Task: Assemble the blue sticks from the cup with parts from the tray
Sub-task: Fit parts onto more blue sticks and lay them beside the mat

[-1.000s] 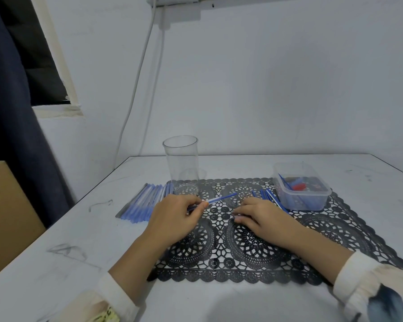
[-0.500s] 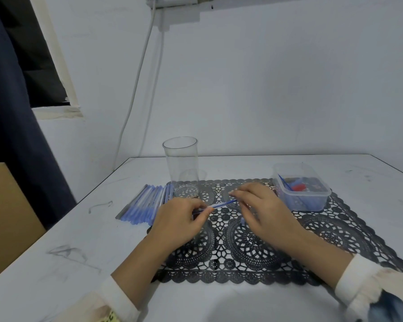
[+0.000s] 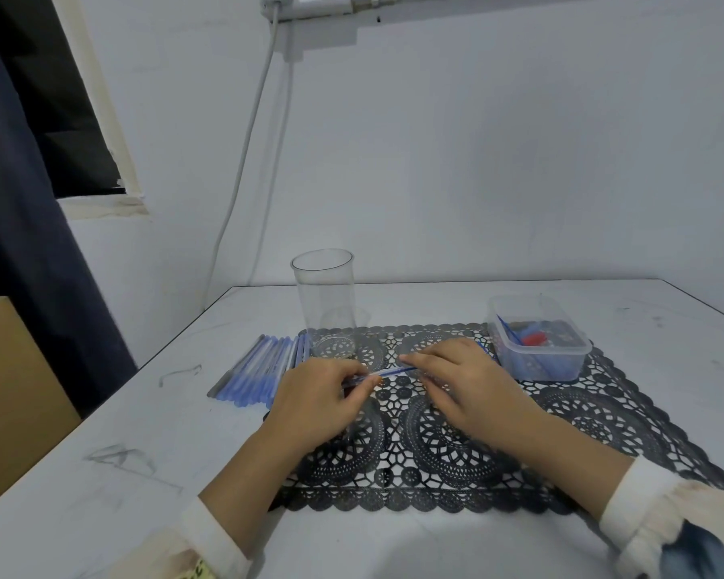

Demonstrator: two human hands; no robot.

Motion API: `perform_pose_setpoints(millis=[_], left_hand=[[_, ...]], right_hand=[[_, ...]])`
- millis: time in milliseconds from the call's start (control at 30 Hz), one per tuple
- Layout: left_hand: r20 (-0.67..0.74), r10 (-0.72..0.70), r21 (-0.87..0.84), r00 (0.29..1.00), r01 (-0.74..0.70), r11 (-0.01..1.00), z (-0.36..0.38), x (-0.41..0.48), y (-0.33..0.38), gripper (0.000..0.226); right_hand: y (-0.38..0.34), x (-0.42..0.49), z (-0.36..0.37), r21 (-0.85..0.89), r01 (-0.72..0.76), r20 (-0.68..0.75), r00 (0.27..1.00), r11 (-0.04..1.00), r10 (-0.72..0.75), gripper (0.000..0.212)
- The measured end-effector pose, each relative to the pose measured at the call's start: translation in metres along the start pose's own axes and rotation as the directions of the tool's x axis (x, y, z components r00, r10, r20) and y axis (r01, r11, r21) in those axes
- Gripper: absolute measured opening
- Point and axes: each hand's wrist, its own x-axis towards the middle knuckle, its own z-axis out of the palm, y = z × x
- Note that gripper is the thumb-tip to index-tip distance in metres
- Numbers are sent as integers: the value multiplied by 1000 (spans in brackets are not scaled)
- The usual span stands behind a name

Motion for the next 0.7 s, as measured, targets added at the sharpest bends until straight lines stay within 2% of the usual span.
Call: perform_pose_setpoints(millis=[167, 300, 400, 467, 533, 700], left_hand=[[7, -5, -3, 1000, 5, 1000, 1, 1, -1, 30], [7, 1, 4, 1000, -1, 1000, 2, 1, -2, 31], [13, 3, 0, 1000, -3, 1000, 1, 0, -1, 31], [13, 0, -17, 1000, 0, 1000, 1, 0, -1, 31], [11, 3, -21, 1000, -3, 1000, 0, 0, -1, 32], [15, 12, -8, 1000, -11, 1000, 1, 0, -1, 33]], right_hand=[[8, 3, -9, -118, 1, -30, 1000, 993, -4, 16], [11, 7, -14, -155, 1, 13, 1000, 988, 1, 30], [13, 8, -16, -193, 22, 27, 999, 981, -17, 6], [17, 8, -18, -192, 13, 80, 997, 981, 3, 30], [24, 9, -19, -250, 35, 129, 992, 967, -3, 42], [36, 11, -28, -390, 12, 139, 989, 921, 45, 38]])
